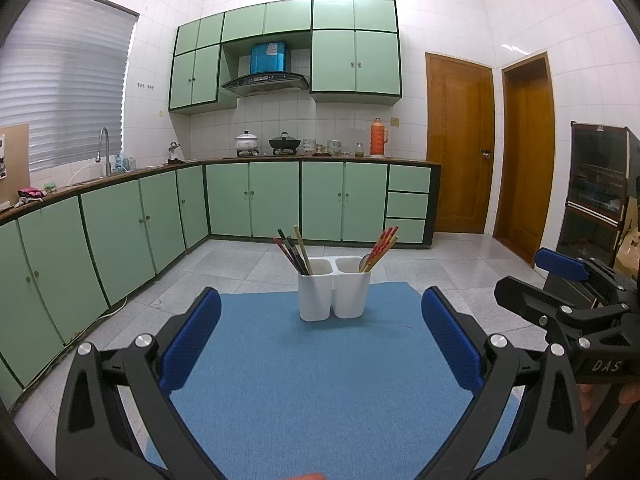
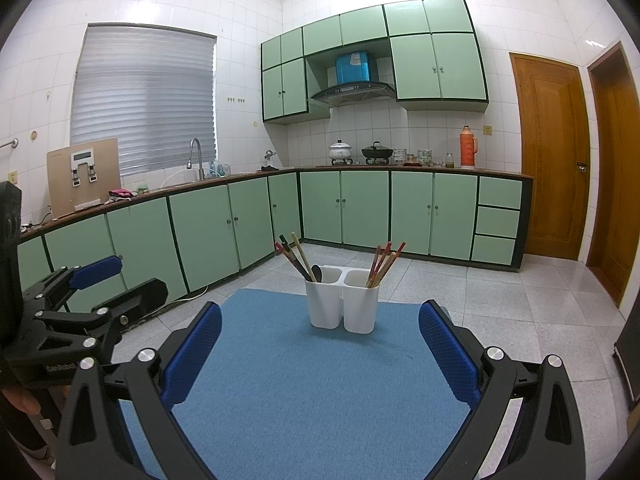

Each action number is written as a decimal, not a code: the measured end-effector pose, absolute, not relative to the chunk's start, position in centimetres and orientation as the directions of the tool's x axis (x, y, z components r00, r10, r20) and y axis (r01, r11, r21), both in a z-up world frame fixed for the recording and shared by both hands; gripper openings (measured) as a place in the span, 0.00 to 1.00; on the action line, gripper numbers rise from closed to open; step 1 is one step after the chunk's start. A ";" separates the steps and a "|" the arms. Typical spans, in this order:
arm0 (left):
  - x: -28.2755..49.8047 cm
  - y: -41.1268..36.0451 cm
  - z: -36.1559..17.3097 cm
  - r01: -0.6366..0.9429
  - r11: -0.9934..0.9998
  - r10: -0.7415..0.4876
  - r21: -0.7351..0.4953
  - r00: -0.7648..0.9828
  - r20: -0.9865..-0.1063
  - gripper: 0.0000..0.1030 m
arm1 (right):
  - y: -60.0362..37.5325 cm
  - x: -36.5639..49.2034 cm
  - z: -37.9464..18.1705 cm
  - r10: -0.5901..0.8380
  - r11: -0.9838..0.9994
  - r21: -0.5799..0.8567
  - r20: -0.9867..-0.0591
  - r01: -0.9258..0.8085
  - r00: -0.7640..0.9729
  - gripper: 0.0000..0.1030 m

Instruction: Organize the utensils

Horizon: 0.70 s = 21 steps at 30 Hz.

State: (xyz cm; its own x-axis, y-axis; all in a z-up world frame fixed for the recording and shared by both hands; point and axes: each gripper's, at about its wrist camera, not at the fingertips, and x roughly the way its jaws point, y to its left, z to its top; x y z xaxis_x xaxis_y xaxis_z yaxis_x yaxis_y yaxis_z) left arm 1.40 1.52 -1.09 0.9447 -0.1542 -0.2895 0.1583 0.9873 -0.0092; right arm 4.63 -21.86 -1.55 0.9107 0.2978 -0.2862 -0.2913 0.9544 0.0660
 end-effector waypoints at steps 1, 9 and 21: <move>1.4 1.6 -1.0 0.158 0.987 -0.154 -0.010 0.945 -0.289 0.95 | -21.8 4.6 -1.6 0.297 0.955 0.066 -0.286 -0.290 0.911 0.94; 1.4 1.6 -1.1 0.158 0.987 -0.154 -0.010 0.945 -0.289 0.95 | -21.8 4.6 -1.6 0.297 0.955 0.066 -0.286 -0.290 0.911 0.94; 1.4 1.8 -1.1 0.153 0.988 -0.149 -0.010 0.946 -0.289 0.95 | -21.8 4.6 -1.6 0.297 0.955 0.066 -0.286 -0.291 0.911 0.94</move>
State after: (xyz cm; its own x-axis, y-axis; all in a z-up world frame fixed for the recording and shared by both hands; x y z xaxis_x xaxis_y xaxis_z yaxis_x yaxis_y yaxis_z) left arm 1.42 1.78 -1.07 0.9456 -0.1493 -0.2892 0.1530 0.9882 -0.0098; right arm 4.61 -21.85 -1.60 0.9109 0.2972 -0.2863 -0.2907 0.9545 0.0659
